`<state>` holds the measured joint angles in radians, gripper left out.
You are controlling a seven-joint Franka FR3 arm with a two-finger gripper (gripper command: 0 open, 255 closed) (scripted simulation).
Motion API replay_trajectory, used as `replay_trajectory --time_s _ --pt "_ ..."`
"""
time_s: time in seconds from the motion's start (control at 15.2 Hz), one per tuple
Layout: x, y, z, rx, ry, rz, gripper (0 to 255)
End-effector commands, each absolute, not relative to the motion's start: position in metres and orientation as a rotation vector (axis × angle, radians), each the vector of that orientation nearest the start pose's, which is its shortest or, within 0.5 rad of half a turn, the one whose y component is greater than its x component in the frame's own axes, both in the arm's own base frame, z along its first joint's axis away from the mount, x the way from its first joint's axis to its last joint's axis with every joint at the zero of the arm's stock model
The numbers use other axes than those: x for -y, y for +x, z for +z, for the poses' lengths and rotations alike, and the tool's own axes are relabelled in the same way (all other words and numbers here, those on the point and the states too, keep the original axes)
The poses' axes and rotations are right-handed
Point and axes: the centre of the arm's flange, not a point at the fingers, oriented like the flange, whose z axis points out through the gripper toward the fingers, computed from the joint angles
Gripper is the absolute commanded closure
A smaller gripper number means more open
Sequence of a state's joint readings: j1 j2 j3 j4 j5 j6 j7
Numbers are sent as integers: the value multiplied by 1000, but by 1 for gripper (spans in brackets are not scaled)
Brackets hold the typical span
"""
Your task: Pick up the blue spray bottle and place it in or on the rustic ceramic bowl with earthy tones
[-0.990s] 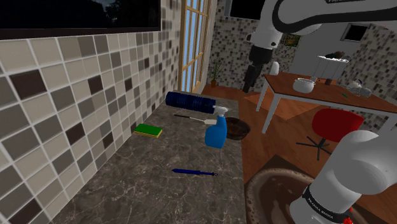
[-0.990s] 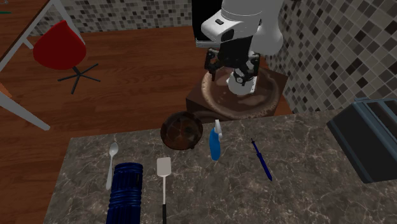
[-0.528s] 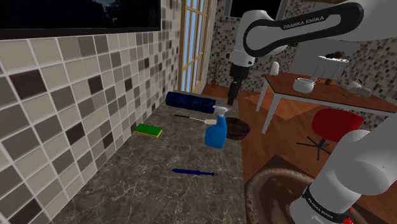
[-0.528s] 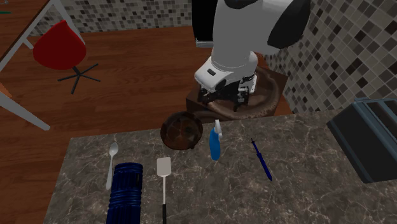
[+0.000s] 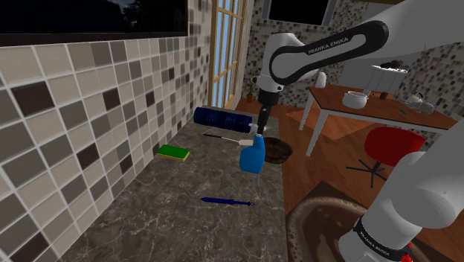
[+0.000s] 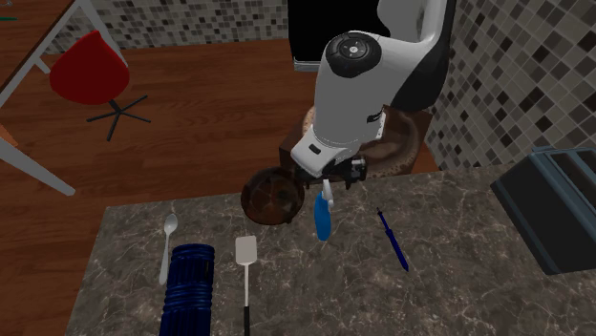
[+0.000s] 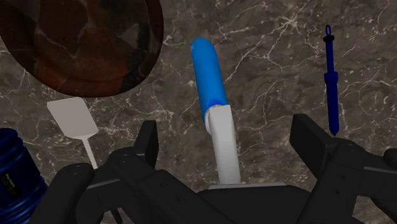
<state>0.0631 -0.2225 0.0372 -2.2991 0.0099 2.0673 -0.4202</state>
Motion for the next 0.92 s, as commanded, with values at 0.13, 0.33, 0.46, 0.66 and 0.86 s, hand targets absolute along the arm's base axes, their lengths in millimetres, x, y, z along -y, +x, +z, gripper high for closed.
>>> replay_trajectory --time_s 0.13,0.33,0.46,0.66,0.86 --pt "-48 472 419 800 -3036 14 0" --pt "-48 472 419 800 -3036 14 0" --pt "-48 472 419 800 -3036 14 0" --pt "-48 472 419 800 -3036 14 255" --pt "-48 472 419 800 -3036 14 255"
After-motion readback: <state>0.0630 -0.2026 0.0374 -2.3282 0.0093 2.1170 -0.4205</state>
